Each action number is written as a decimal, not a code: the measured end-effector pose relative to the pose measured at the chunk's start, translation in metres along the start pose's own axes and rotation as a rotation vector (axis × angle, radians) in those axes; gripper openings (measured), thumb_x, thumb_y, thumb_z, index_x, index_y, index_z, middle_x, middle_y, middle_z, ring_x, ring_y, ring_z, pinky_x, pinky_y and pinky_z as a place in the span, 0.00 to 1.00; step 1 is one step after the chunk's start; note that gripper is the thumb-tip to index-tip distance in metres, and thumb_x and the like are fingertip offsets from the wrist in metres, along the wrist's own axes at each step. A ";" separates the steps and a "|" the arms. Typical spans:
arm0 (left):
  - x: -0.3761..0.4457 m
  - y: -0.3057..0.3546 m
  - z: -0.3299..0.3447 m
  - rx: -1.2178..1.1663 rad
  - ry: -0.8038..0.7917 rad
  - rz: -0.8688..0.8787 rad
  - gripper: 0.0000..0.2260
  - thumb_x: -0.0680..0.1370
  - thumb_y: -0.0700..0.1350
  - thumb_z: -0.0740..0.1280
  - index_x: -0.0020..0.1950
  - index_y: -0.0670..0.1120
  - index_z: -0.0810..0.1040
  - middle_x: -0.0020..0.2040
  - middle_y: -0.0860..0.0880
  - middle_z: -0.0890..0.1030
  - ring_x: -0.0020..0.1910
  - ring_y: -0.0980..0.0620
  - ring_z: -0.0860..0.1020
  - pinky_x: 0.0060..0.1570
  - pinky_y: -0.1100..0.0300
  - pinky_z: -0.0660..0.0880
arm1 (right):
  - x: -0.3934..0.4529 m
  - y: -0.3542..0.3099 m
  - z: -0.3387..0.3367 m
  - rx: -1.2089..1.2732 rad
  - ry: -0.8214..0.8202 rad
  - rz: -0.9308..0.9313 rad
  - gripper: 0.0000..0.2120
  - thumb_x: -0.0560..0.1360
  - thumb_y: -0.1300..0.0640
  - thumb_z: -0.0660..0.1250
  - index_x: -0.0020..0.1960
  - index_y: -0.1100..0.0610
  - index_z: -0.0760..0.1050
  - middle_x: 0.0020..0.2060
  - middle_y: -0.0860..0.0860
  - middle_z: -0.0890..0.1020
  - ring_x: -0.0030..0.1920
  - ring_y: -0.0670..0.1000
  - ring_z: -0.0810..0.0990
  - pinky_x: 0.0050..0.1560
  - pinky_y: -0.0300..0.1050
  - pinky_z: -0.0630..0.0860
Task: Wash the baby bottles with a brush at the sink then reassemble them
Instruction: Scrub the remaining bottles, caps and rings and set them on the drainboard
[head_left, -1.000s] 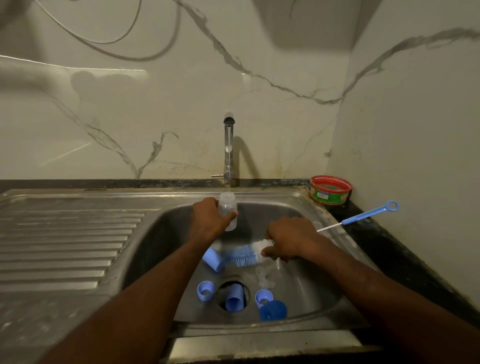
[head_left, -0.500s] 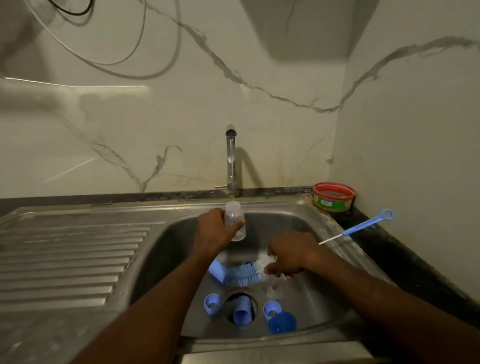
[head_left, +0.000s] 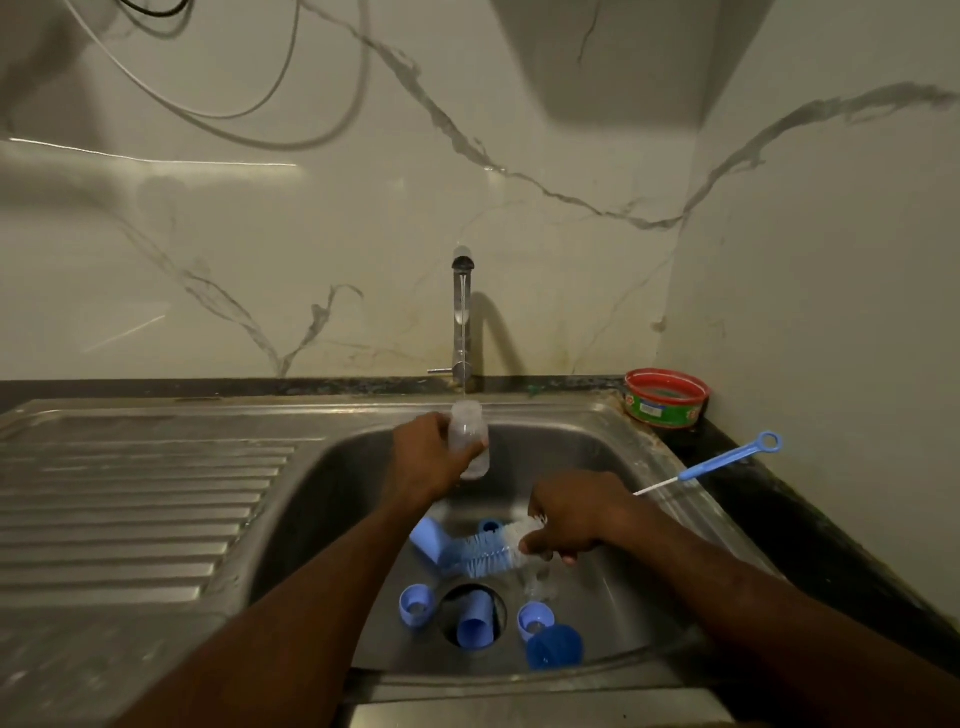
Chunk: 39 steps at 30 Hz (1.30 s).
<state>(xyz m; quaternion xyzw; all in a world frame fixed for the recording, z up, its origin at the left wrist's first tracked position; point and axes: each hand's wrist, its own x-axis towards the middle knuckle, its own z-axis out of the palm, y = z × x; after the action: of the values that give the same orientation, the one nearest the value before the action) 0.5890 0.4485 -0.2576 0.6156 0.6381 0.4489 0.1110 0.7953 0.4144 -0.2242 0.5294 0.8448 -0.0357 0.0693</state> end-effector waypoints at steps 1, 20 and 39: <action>0.001 0.007 -0.004 -0.045 0.075 0.030 0.21 0.74 0.55 0.76 0.62 0.47 0.79 0.56 0.50 0.83 0.51 0.56 0.81 0.48 0.65 0.75 | 0.000 -0.001 0.000 0.002 0.004 0.003 0.17 0.77 0.37 0.67 0.55 0.49 0.80 0.33 0.44 0.82 0.36 0.39 0.78 0.47 0.47 0.69; -0.014 0.013 -0.007 0.281 -0.003 -0.078 0.18 0.75 0.63 0.71 0.57 0.53 0.78 0.52 0.54 0.83 0.47 0.57 0.78 0.50 0.58 0.76 | 0.002 0.003 0.001 0.003 -0.049 -0.024 0.17 0.76 0.36 0.67 0.53 0.48 0.80 0.36 0.43 0.85 0.39 0.38 0.81 0.47 0.44 0.74; -0.008 0.010 -0.007 0.214 0.098 -0.063 0.24 0.74 0.66 0.70 0.62 0.51 0.78 0.55 0.52 0.82 0.51 0.53 0.80 0.52 0.56 0.76 | 0.007 0.006 0.001 0.003 -0.103 -0.075 0.18 0.77 0.36 0.66 0.44 0.49 0.83 0.33 0.42 0.85 0.36 0.38 0.82 0.50 0.45 0.77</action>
<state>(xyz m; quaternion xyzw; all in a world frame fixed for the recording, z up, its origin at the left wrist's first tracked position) 0.5925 0.4365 -0.2501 0.5809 0.7061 0.4040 0.0273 0.7972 0.4234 -0.2259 0.4951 0.8592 -0.0668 0.1104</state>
